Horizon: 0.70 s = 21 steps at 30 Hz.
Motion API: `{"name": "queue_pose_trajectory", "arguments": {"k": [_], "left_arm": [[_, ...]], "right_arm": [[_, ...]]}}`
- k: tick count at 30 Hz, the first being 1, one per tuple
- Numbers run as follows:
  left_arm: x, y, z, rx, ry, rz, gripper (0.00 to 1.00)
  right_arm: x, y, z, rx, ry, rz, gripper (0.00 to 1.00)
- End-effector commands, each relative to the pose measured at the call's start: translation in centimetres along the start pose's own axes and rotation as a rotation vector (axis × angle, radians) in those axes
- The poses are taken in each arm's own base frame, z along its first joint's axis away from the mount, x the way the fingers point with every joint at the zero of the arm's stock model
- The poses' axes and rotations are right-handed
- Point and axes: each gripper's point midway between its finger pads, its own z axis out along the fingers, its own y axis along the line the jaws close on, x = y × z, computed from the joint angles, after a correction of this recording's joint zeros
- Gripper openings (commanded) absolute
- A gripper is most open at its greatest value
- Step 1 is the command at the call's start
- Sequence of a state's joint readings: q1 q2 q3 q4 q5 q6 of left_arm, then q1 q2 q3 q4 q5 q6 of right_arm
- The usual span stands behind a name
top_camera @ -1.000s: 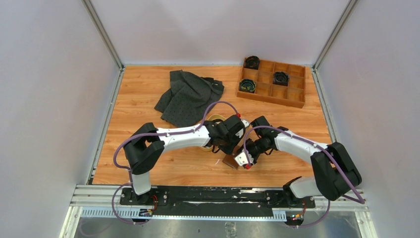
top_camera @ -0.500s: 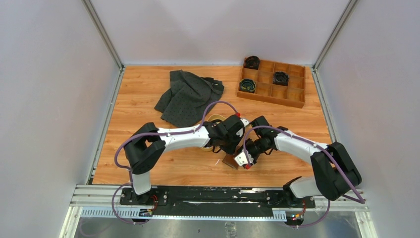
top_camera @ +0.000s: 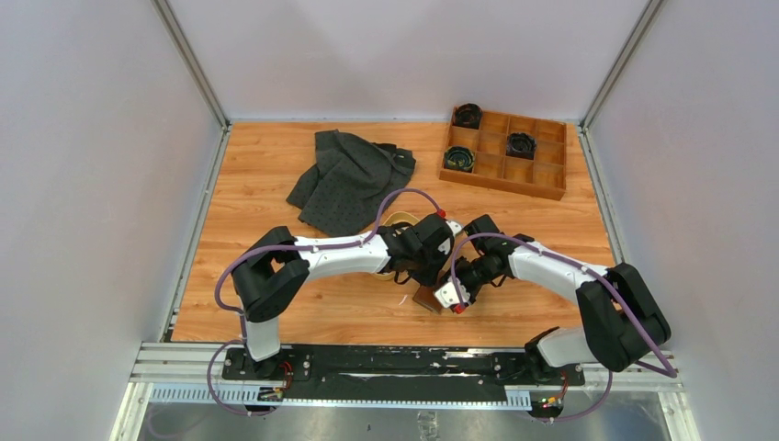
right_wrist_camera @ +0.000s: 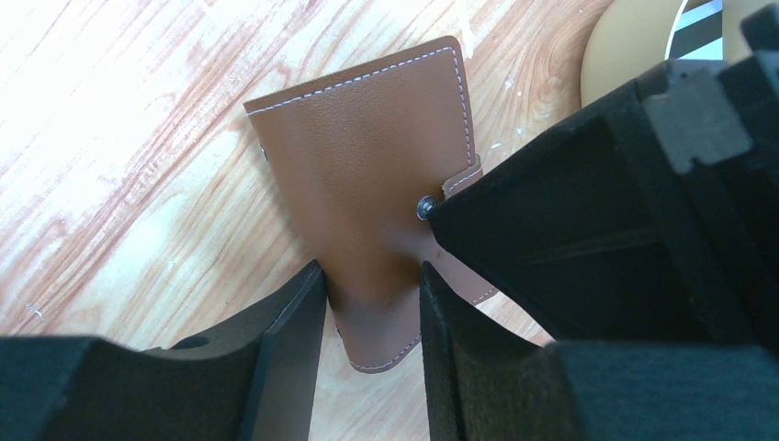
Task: Put the credit cards into the card holder
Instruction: Close the card holder at the center of the board.
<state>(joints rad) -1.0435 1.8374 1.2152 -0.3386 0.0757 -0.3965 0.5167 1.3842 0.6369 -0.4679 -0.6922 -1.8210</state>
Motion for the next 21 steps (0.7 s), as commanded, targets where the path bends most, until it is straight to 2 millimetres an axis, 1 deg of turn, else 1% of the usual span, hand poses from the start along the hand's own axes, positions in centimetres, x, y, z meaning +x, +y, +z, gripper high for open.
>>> {"name": "queue_pose_trajectory", "arguments": {"k": [1, 4, 9, 14, 21], "left_arm": [[0.38, -2.27, -0.09, 0.097, 0.017, 0.044, 0.00], [0.38, -2.30, -0.39, 0.099, 0.023, 0.056, 0.00], [0.75, -2.36, -0.34, 0.106, 0.042, 0.066, 0.00], [0.71, -2.37, -0.90, 0.108, 0.043, 0.082, 0.00], [1.10, -2.93, -0.66, 0.146, 0.054, 0.084, 0.00]], "right_arm": [[2.15, 7.00, 0.78, -0.232, 0.118, 0.170, 0.22], [2.13, 7.02, 0.81, -0.234, 0.119, 0.168, 0.22], [2.13, 7.02, 0.81, -0.234, 0.119, 0.169, 0.22], [2.16, 7.04, 0.81, -0.235, 0.120, 0.169, 0.22], [2.11, 7.08, 0.83, -0.237, 0.121, 0.169, 0.22]]}}
